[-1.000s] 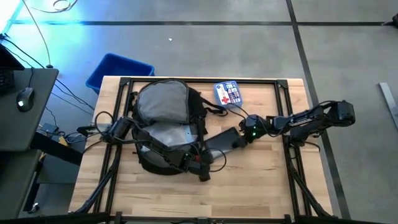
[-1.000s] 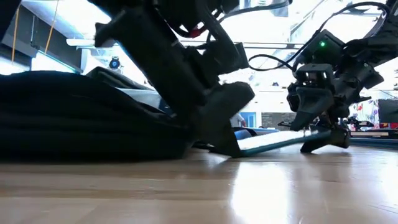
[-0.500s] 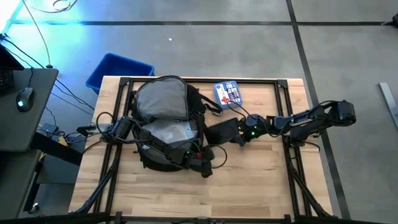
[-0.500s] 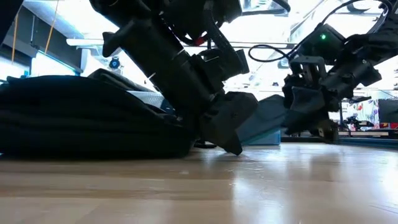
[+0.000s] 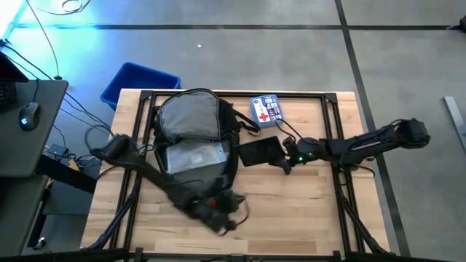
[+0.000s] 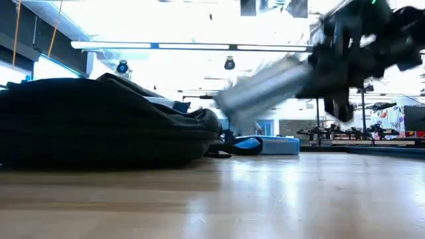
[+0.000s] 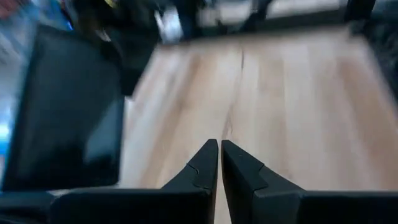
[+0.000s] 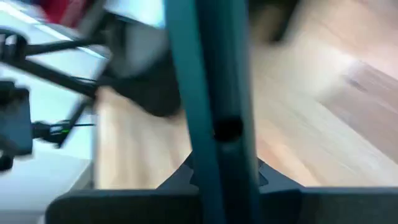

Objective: Unpack backpack
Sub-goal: Put the blue cellphone into the white backpack

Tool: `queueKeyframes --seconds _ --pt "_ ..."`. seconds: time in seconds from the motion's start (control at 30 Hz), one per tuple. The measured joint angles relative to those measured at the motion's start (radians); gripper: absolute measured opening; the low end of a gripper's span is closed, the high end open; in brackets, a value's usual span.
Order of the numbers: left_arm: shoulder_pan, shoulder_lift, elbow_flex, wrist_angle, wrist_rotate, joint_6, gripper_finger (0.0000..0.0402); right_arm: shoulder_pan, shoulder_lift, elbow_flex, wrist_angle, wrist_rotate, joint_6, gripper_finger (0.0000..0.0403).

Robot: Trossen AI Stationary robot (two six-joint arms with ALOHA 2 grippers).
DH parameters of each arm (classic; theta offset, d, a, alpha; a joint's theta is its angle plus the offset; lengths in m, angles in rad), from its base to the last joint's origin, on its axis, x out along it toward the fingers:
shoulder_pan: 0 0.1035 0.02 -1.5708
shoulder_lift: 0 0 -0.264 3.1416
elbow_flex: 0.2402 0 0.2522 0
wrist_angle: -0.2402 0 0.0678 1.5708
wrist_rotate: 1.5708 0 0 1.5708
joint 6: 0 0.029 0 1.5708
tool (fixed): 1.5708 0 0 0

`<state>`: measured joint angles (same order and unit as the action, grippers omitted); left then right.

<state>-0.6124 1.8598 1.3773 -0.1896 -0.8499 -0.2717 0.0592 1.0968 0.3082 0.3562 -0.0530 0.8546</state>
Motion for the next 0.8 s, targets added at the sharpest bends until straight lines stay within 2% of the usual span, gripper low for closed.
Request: queueKeyframes --seconds 0.17,0.3,0.37,0.47,0.63,0.73,0.8 --pt "-0.126 -0.106 0.0 -0.078 -0.287 0.064 0.0 0.117 -0.018 0.115 0.009 0.092 -0.014 0.0" --pt "-0.209 -0.153 0.0 -0.17 -0.515 0.049 0.0 0.154 0.1 0.255 0.012 0.131 -0.054 0.0001" --pt "-0.241 -0.161 0.0 -0.199 -0.59 0.051 0.0 0.15 0.2 0.341 0.016 0.128 -0.075 0.0003" --pt "-0.259 -0.175 0.0 -0.218 -0.608 0.095 0.0 0.11 0.378 0.484 0.018 0.07 -0.103 0.0004" --pt "-0.3 -0.188 0.0 -0.267 -0.611 0.082 0.0 0.015 0.672 0.744 0.014 -0.025 -0.132 0.0004" --pt "-0.323 -0.192 0.0 -0.347 -0.61 0.004 0.0 -0.032 0.805 0.901 0.008 -0.054 -0.162 0.0003" --pt "-0.336 -0.192 0.0 -0.428 -0.577 -0.105 0.0 -0.06 0.88 0.99 -0.03 -0.055 -0.169 0.0002"
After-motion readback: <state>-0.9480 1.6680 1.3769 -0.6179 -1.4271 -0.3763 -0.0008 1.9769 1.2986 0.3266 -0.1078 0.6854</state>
